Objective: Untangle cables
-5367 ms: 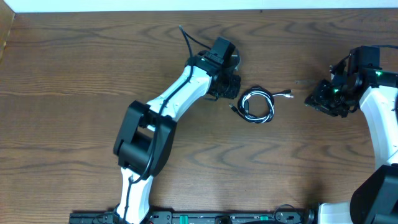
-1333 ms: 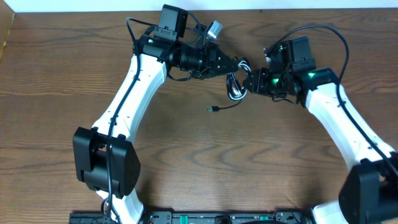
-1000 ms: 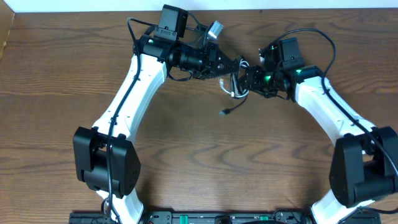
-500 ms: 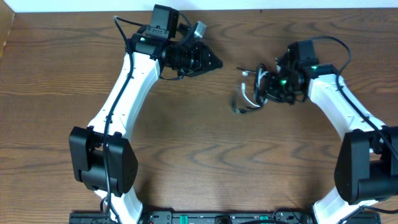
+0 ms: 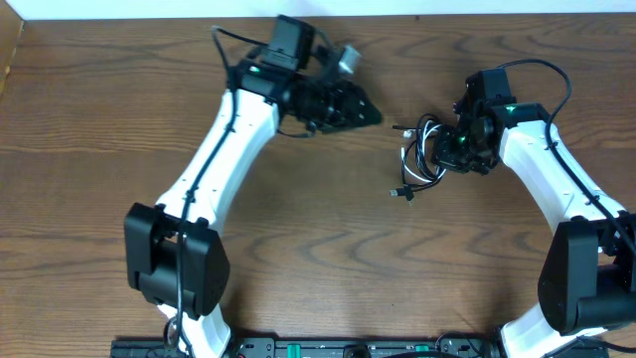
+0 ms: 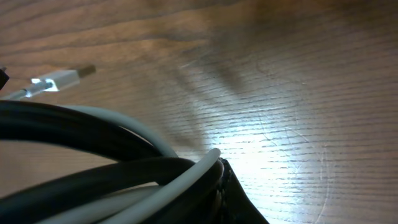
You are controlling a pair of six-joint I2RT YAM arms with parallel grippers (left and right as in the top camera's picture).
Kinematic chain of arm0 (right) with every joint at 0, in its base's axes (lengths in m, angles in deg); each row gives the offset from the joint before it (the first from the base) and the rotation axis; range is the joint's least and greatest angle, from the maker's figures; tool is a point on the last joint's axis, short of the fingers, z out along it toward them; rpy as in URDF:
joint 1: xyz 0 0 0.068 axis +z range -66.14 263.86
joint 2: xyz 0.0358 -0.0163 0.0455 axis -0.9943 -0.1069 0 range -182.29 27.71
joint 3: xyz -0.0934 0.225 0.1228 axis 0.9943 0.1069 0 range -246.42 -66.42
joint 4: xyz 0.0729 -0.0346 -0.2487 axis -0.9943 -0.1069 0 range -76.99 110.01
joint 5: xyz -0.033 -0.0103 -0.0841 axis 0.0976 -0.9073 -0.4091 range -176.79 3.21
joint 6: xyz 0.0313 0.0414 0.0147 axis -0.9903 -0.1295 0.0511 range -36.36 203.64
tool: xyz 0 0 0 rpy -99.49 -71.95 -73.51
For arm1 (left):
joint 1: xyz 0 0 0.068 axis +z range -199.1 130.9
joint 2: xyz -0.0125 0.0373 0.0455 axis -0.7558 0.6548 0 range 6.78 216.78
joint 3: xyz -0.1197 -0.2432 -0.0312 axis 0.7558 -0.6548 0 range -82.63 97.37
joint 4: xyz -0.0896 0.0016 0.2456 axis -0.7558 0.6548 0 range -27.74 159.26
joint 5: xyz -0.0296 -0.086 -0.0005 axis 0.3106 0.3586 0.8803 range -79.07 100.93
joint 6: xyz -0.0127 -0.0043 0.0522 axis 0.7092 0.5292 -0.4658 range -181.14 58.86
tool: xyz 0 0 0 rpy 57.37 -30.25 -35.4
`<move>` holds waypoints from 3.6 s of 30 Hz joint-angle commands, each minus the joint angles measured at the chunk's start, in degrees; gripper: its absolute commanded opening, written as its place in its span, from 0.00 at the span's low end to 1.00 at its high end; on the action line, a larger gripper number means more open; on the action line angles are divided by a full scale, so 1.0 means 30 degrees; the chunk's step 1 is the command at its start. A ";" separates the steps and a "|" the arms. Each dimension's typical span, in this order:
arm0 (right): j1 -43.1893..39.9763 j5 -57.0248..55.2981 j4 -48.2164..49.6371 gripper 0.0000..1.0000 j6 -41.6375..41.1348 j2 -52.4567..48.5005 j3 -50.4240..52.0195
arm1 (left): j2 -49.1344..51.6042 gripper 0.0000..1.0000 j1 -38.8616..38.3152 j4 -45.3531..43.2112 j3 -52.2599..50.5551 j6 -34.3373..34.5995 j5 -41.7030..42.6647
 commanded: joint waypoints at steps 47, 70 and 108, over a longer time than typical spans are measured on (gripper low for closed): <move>-0.1282 -0.0226 -0.0641 0.34 0.0328 0.0510 0.0000 | 0.3286 0.07 -0.2433 -0.2958 -0.1107 0.2790 -0.7359; -0.0204 0.7067 0.1078 0.61 0.7439 0.1610 -0.0707 | 0.3060 0.08 -0.0197 -0.1122 -0.1093 -0.0342 0.3745; 0.2535 0.0452 0.3067 0.01 0.6069 0.3781 -0.0736 | 0.3067 0.07 0.0415 0.0226 -0.1093 0.0452 0.2186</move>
